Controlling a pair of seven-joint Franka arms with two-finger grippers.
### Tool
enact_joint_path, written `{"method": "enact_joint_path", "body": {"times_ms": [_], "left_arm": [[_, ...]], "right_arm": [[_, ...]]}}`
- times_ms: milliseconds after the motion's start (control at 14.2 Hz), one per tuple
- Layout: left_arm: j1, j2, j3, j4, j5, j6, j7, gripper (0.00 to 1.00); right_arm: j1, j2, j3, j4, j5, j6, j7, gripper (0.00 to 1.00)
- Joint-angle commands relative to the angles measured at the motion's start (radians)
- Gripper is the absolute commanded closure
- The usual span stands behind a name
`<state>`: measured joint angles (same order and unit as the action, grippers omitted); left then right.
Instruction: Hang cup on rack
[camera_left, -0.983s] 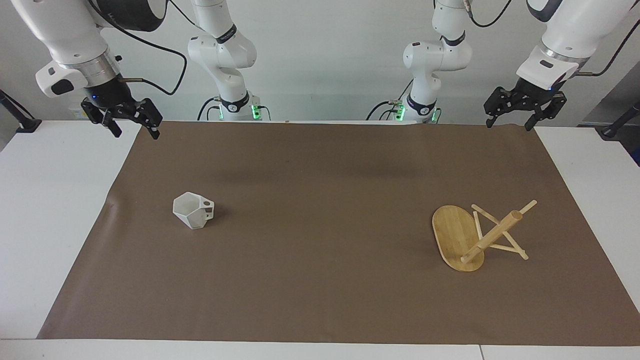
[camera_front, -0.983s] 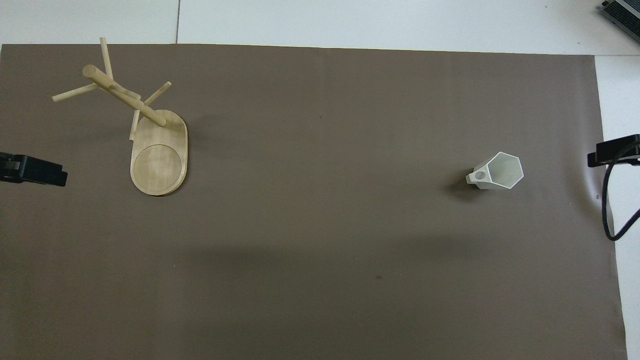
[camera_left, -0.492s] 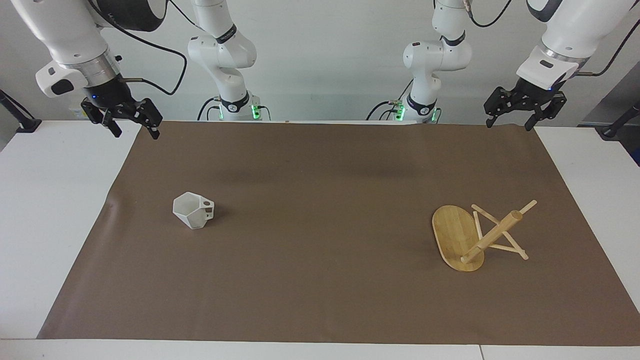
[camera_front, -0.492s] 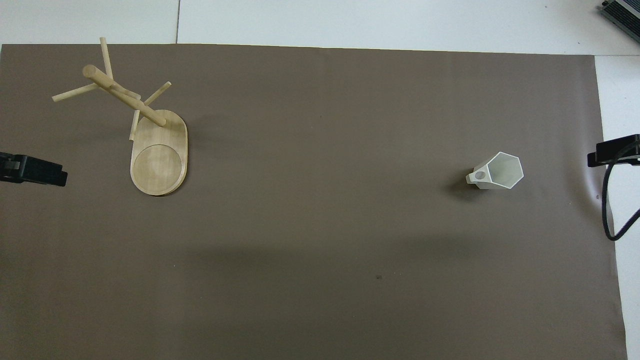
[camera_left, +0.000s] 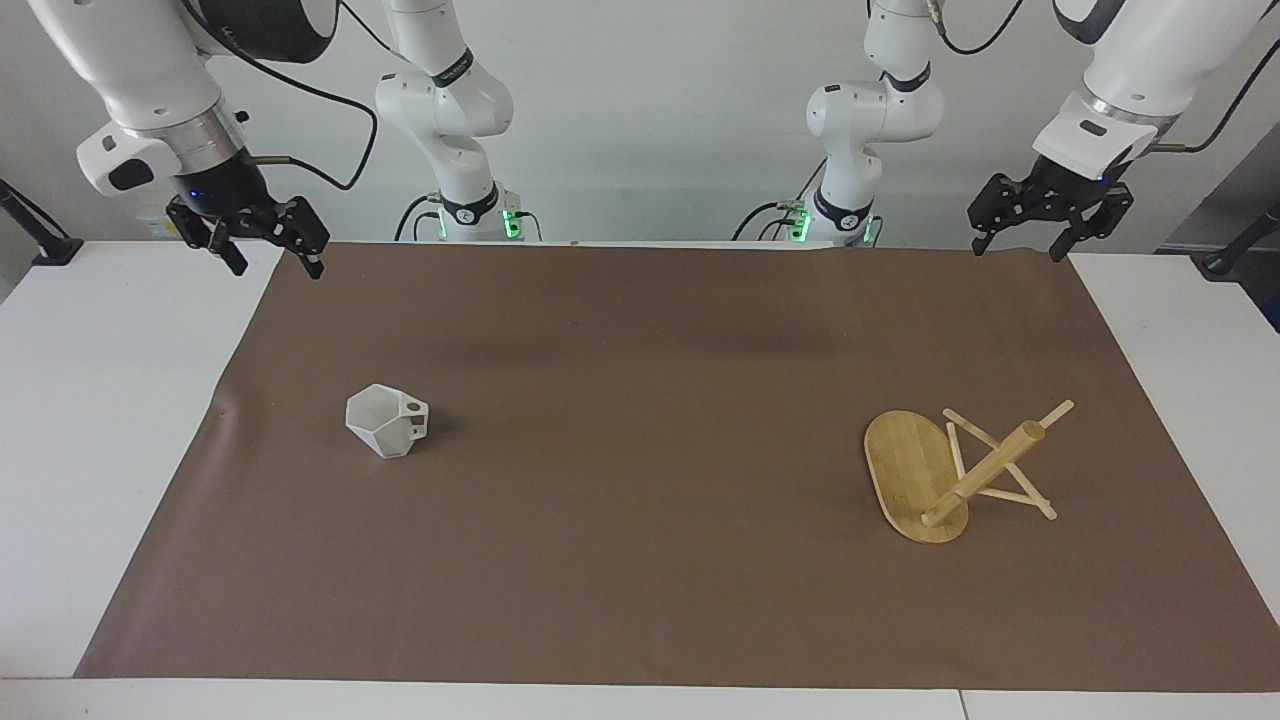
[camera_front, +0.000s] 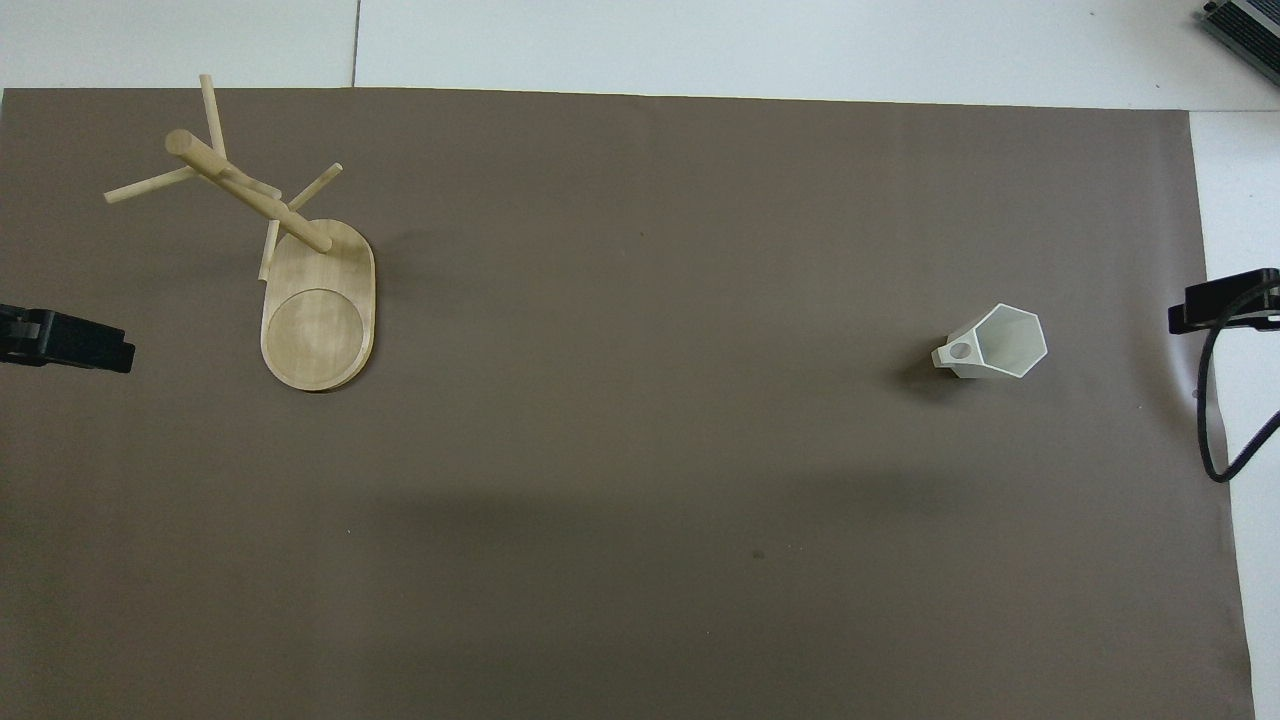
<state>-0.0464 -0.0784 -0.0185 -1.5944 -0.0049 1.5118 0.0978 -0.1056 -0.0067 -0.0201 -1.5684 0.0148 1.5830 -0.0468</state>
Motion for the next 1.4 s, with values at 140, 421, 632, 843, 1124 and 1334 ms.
{"method": "enact_joint_path", "body": {"times_ms": [140, 421, 632, 843, 1124, 1334], "left_arm": [[0.005, -0.027, -0.001, -0.027, 0.005, -0.009, 0.003, 0.00], [0.005, -0.027, -0.003, -0.027, 0.005, -0.009, 0.003, 0.00], [0.005, -0.027, -0.003, -0.027, 0.005, -0.009, 0.003, 0.00], [0.005, -0.027, -0.003, -0.027, 0.005, -0.009, 0.003, 0.00], [0.005, -0.027, -0.001, -0.027, 0.005, -0.009, 0.003, 0.00], [0.005, -0.027, -0.001, -0.027, 0.005, -0.009, 0.003, 0.00]], "right_arm": [[-0.008, -0.018, 0.009, -0.021, -0.004, 0.006, -0.018, 0.00], [-0.008, -0.018, 0.008, -0.021, -0.004, 0.006, -0.018, 0.00], [-0.008, -0.018, 0.009, -0.021, -0.004, 0.006, -0.018, 0.00], [-0.008, -0.018, 0.008, -0.021, -0.004, 0.006, -0.018, 0.00], [-0.008, -0.018, 0.008, -0.021, -0.004, 0.006, -0.019, 0.00], [-0.008, -0.019, 0.008, -0.030, -0.004, 0.021, -0.025, 0.00]]}}
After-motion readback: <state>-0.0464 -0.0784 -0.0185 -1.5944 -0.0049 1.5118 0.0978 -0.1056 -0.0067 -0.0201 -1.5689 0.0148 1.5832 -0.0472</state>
